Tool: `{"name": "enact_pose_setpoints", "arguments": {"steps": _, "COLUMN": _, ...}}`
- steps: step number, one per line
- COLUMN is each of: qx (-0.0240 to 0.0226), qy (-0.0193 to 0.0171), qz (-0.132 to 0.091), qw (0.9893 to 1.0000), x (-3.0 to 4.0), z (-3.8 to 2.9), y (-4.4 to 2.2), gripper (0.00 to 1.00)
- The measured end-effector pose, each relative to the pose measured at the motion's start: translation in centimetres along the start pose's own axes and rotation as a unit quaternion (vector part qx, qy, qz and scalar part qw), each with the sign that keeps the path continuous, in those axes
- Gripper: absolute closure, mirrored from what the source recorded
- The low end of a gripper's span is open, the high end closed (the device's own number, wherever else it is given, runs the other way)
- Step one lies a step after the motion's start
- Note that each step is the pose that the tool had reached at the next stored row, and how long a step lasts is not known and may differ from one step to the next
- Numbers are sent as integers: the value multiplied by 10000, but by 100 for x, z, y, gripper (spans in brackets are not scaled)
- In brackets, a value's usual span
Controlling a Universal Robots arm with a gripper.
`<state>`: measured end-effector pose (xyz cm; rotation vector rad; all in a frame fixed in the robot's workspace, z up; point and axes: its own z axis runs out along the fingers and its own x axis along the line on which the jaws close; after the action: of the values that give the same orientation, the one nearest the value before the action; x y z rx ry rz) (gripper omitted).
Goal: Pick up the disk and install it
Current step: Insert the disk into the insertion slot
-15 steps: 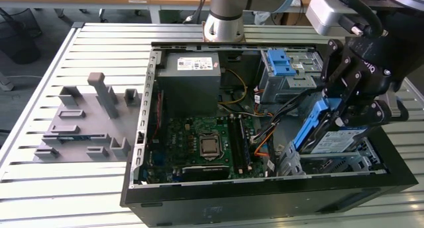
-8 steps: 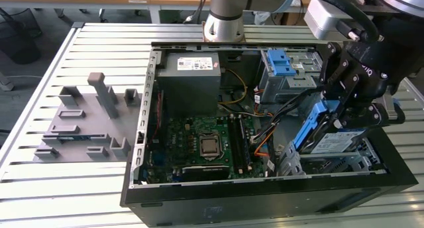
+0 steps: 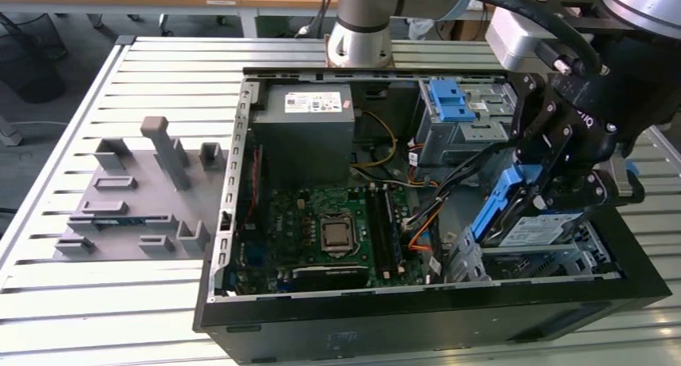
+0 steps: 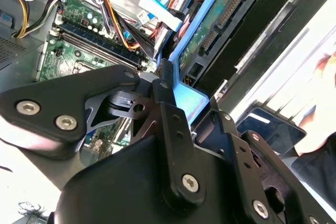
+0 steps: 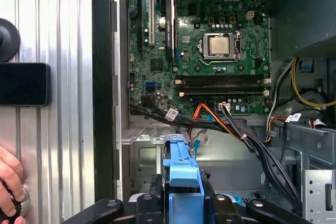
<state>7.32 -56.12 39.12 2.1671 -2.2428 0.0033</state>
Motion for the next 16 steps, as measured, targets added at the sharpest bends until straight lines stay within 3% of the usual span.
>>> {"name": "enact_pose_setpoints", "arguments": {"steps": 16, "qx": -22, "qy": 1, "qz": 0, "qw": 10000, "x": -2, "z": 106, "y": -2, "gripper": 63}}
